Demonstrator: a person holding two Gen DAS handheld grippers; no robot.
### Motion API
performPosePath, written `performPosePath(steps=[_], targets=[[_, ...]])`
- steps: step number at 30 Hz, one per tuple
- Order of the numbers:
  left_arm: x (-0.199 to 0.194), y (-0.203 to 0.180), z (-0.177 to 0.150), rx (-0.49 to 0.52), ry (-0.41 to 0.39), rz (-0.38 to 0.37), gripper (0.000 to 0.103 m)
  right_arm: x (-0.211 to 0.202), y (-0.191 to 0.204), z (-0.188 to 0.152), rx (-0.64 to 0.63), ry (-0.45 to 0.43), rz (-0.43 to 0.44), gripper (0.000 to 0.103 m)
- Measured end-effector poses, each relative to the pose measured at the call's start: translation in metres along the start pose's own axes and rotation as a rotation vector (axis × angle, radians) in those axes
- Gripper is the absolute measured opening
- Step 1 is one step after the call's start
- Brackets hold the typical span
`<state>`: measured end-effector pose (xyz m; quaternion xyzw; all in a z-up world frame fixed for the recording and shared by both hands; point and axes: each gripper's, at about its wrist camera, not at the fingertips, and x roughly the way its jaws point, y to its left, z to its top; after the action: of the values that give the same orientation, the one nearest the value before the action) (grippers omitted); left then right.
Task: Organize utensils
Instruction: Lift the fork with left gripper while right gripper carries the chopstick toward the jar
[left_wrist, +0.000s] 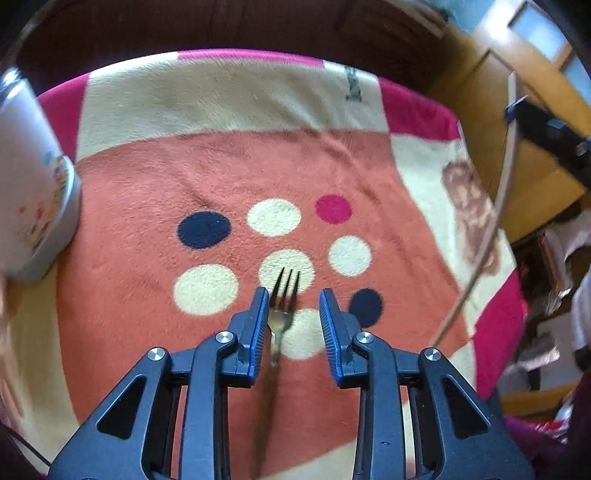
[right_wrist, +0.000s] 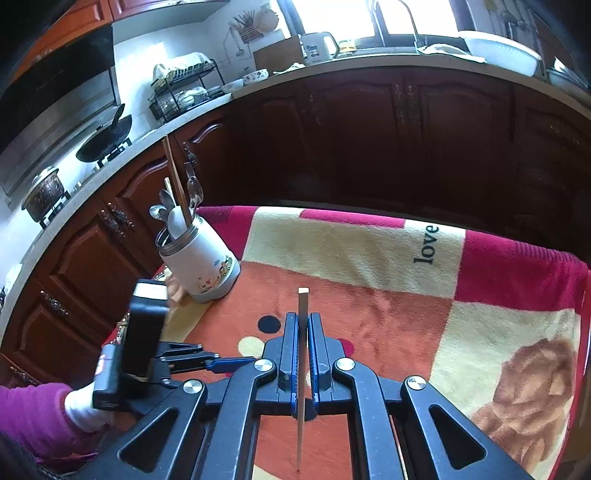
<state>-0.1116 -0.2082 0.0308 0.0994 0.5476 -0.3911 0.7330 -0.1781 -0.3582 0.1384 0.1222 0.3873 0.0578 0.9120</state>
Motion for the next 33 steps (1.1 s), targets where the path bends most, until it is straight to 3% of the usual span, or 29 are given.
performPosePath(steps=[6, 7, 11, 15, 27, 33], targets=[[0.010, 0.000, 0.010, 0.021, -0.002, -0.004, 0.025, 0.003, -0.007, 0.001, 0.017, 0.004, 0.009, 0.004], [0.012, -0.001, 0.011, 0.031, 0.001, 0.001, 0.014, 0.004, -0.008, 0.001, 0.018, 0.005, 0.010, 0.004], [0.009, -0.010, 0.000, 0.097, -0.016, 0.049, 0.014, 0.005, -0.008, 0.001, 0.019, 0.008, 0.012, 0.004], [0.000, -0.001, -0.009, 0.042, -0.039, 0.051, 0.013, 0.006, -0.006, 0.000, 0.018, 0.006, 0.013, 0.004], [-0.093, 0.014, -0.023, -0.052, -0.242, -0.004, 0.013, -0.010, 0.022, 0.014, -0.049, -0.057, 0.022, 0.004], [-0.118, 0.023, -0.027, -0.075, -0.291, 0.006, 0.012, -0.013, 0.039, 0.025, -0.086, -0.075, 0.027, 0.004]])
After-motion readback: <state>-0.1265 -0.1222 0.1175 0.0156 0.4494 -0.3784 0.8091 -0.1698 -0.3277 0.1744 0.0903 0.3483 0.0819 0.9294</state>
